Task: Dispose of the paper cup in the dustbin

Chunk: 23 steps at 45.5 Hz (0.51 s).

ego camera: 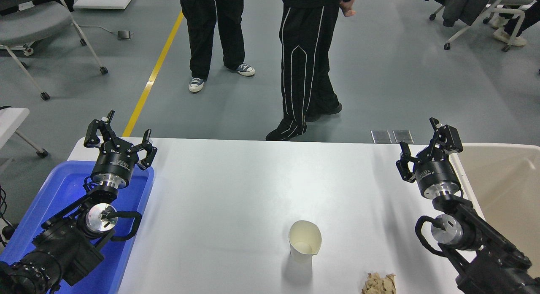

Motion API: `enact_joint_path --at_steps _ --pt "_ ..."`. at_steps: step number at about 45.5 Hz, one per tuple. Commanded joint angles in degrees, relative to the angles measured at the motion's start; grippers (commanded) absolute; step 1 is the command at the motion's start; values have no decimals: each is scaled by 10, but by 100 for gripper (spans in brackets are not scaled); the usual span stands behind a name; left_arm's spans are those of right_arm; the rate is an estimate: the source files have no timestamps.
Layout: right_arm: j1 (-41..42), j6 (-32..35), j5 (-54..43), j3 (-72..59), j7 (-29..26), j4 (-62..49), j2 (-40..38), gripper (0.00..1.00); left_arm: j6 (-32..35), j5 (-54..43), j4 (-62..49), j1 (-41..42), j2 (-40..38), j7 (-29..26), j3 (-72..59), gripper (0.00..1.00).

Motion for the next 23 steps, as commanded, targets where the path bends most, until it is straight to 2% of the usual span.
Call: enact_joint_path --at_steps 1,23 --pt "7 -2 6 -1 2 -3 2 100 0 -1 0 0 0 1 -1 100" --pt "10 -1 6 -6 2 -2 -1 100 0 -1 0 0 0 0 -1 100"
